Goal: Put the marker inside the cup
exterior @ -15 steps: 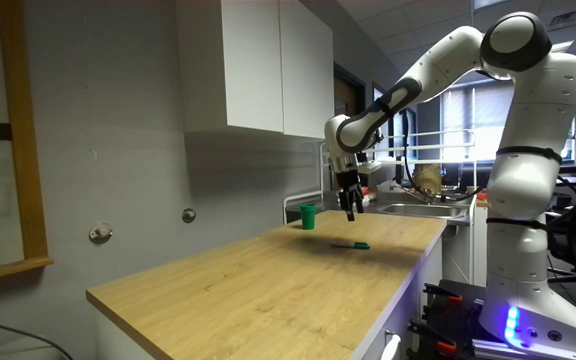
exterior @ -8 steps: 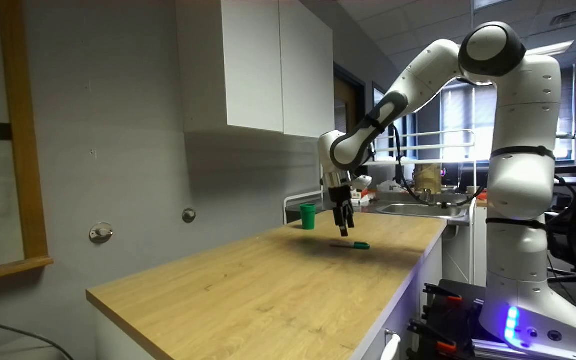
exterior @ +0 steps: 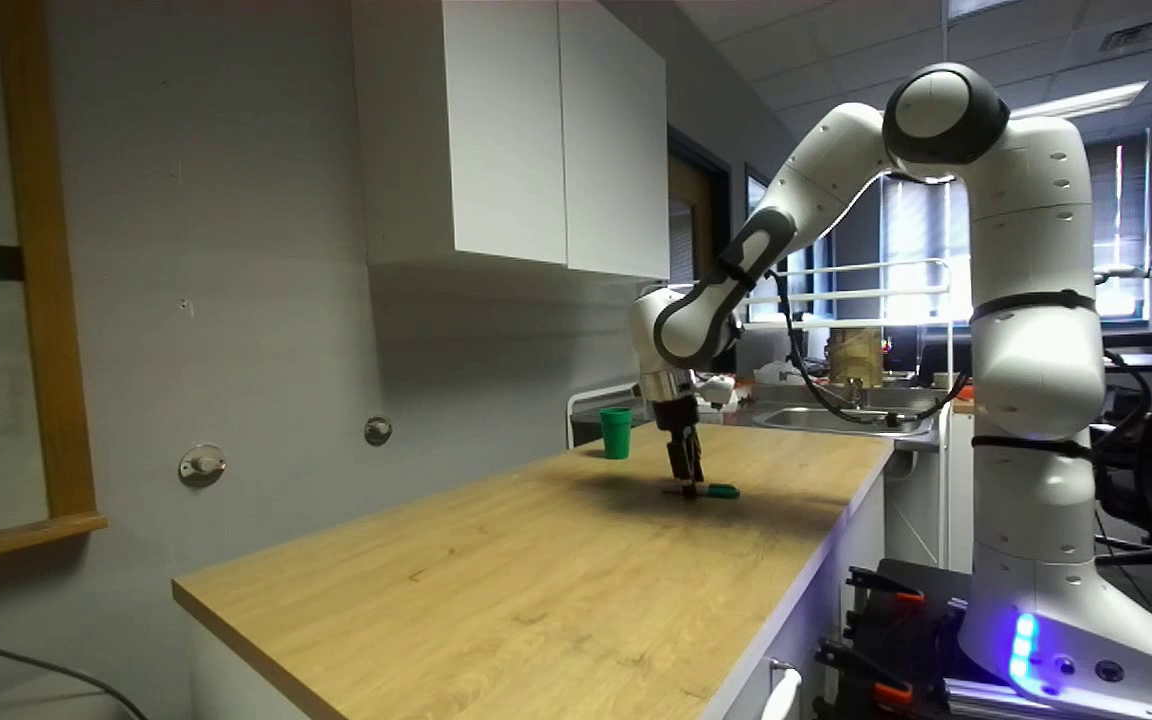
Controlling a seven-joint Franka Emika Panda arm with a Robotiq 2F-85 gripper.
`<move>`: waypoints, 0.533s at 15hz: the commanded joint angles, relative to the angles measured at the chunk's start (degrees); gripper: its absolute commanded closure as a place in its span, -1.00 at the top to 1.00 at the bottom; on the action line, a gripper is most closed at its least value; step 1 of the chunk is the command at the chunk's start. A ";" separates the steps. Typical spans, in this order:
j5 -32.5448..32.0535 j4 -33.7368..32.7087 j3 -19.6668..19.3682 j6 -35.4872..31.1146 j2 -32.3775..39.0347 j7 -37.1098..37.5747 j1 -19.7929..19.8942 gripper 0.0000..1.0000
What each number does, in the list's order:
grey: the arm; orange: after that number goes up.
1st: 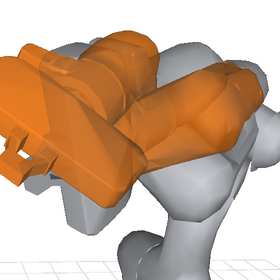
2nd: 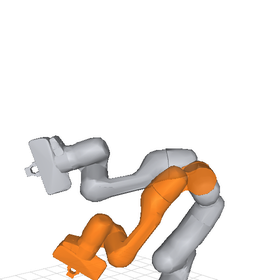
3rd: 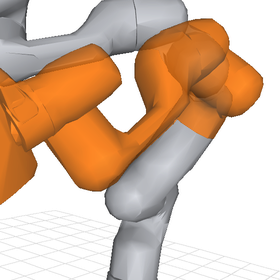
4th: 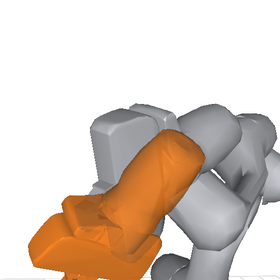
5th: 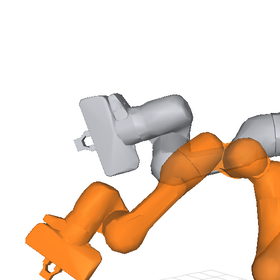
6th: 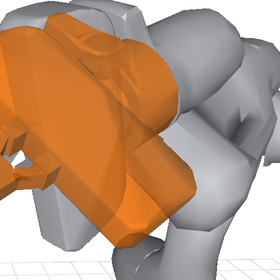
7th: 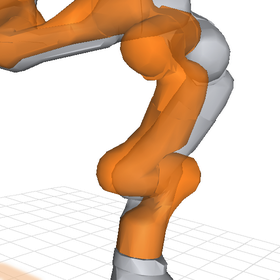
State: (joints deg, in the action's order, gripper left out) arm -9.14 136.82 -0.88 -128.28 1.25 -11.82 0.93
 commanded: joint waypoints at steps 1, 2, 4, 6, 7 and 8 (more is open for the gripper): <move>0.52 -1.38 -0.02 -0.36 2.00 -2.47 0.14 0.18; 0.58 -1.59 -0.03 -0.25 2.01 -2.79 0.17 0.04; 0.39 -1.93 -0.08 -0.03 1.85 -2.95 0.24 -0.28; -0.10 -2.11 -0.10 0.24 1.62 -2.36 0.24 -0.58; -0.38 -2.07 -0.11 0.34 1.32 -2.08 0.22 -0.73; -0.60 -1.97 -0.12 0.35 0.88 -1.89 0.22 -0.90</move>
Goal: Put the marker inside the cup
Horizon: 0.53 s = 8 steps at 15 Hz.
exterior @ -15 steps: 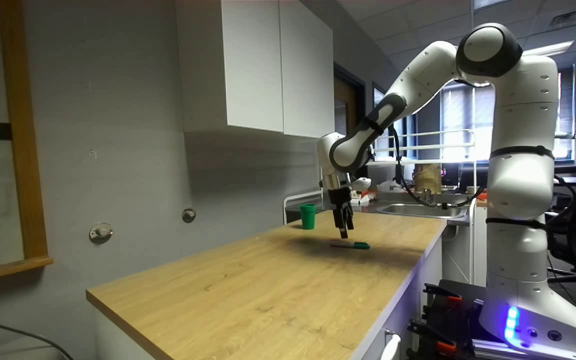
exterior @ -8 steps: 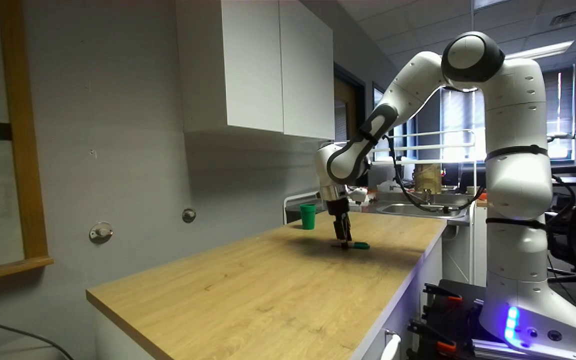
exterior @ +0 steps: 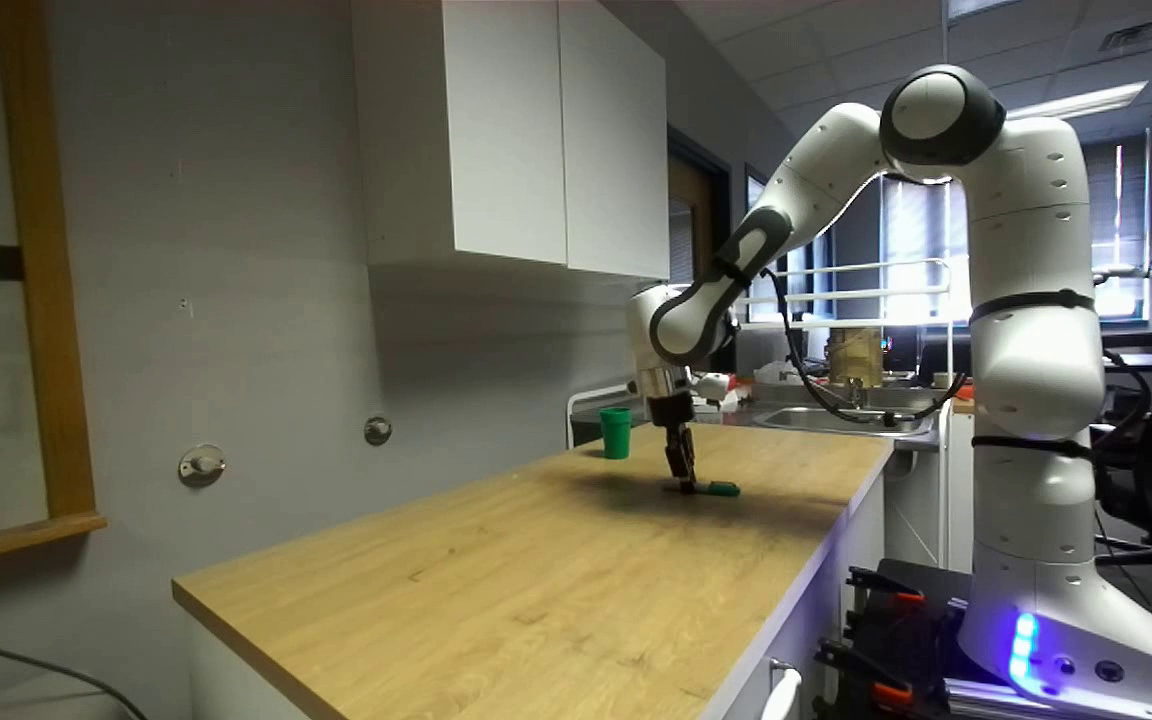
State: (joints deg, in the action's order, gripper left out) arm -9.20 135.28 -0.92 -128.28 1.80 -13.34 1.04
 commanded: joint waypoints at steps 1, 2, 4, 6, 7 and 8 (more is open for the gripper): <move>-1.06 -0.40 -0.10 0.47 0.00 0.27 0.08 -0.94; -1.52 -0.46 -0.17 0.64 -0.55 0.60 0.11 -0.93; -3.77 -0.28 -0.27 1.51 -1.93 3.98 0.02 -0.86; -7.50 0.13 -0.29 2.00 -4.26 9.76 -0.06 -0.86; -8.93 0.22 -0.24 2.18 -5.86 12.88 0.00 -0.86; -9.90 0.14 -0.14 2.27 -7.46 16.55 0.13 -0.86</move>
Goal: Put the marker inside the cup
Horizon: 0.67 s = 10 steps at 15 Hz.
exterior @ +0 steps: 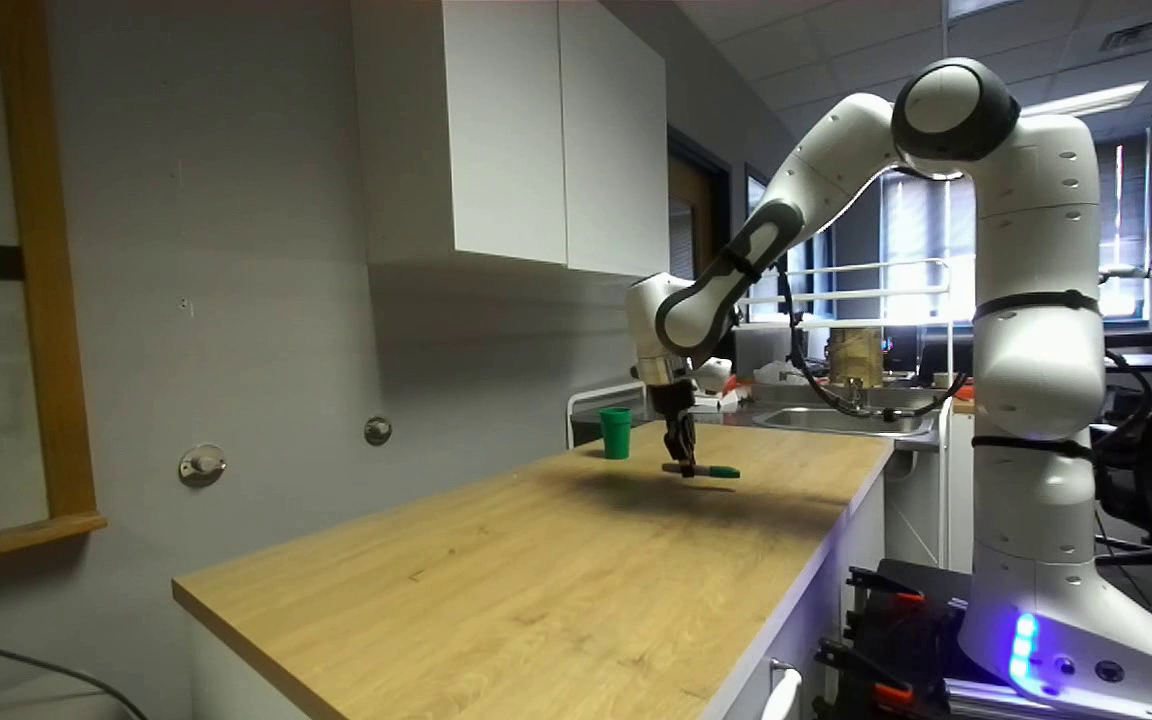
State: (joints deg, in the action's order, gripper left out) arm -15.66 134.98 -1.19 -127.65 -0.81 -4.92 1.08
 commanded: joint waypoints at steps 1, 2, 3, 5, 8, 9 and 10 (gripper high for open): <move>-3.25 0.04 0.31 2.04 -6.61 10.55 0.19 -0.86; -3.50 -0.51 0.55 2.47 -7.95 13.30 0.32 -0.86; -3.02 -1.54 0.81 3.27 -9.33 15.59 0.43 -0.86; -3.54 -3.90 1.59 4.37 -11.45 21.01 0.95 -0.86; -7.32 -9.48 3.58 6.16 -11.88 30.09 2.35 -0.86; -9.45 -12.27 4.37 7.09 -10.76 33.14 2.96 -0.86; -11.82 -15.14 5.13 8.36 -9.28 36.26 3.51 -0.86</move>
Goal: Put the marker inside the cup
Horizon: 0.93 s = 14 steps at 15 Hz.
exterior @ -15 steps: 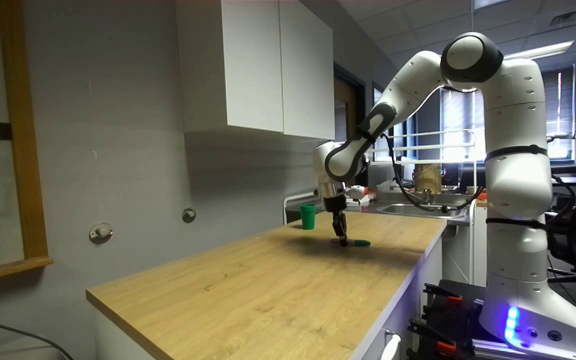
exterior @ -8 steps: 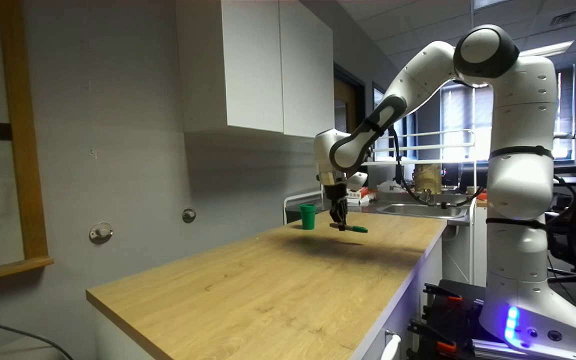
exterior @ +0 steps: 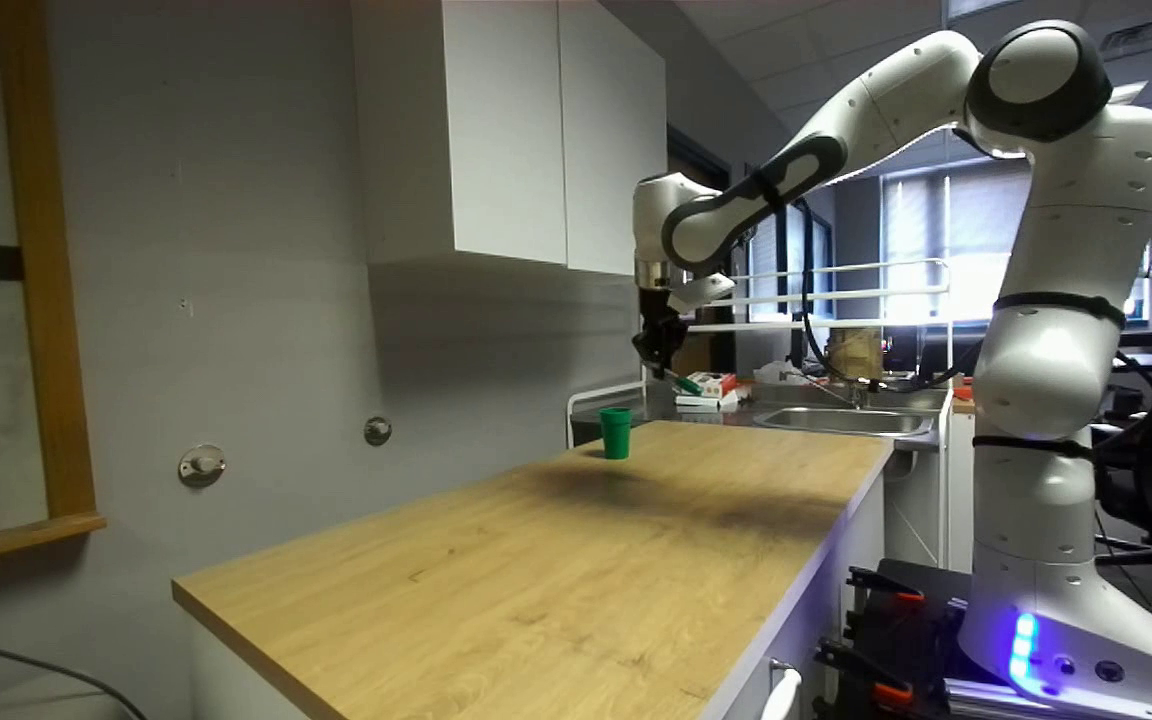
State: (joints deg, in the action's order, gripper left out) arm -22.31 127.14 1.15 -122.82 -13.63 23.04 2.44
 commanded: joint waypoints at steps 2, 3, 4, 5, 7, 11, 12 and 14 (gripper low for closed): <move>-9.61 -14.02 3.96 8.03 7.59 12.73 2.68 -0.86; -11.15 -17.76 4.13 10.63 10.12 13.64 2.40 -0.86; -12.30 -21.10 4.02 12.61 12.78 13.62 1.97 -0.86; -13.39 -24.29 3.66 14.57 15.22 13.68 1.25 -0.87; -14.67 -30.71 2.50 17.02 20.80 13.00 -0.02 -0.87; -15.27 -43.19 -1.15 19.20 31.66 13.00 -1.79 -0.87; -14.95 -46.23 -2.36 19.55 34.25 12.88 -2.02 -0.87; -14.15 -52.25 -5.08 20.11 39.20 12.98 -2.18 -0.87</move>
State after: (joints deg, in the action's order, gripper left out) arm -36.63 86.14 -0.41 -105.83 17.11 35.45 1.41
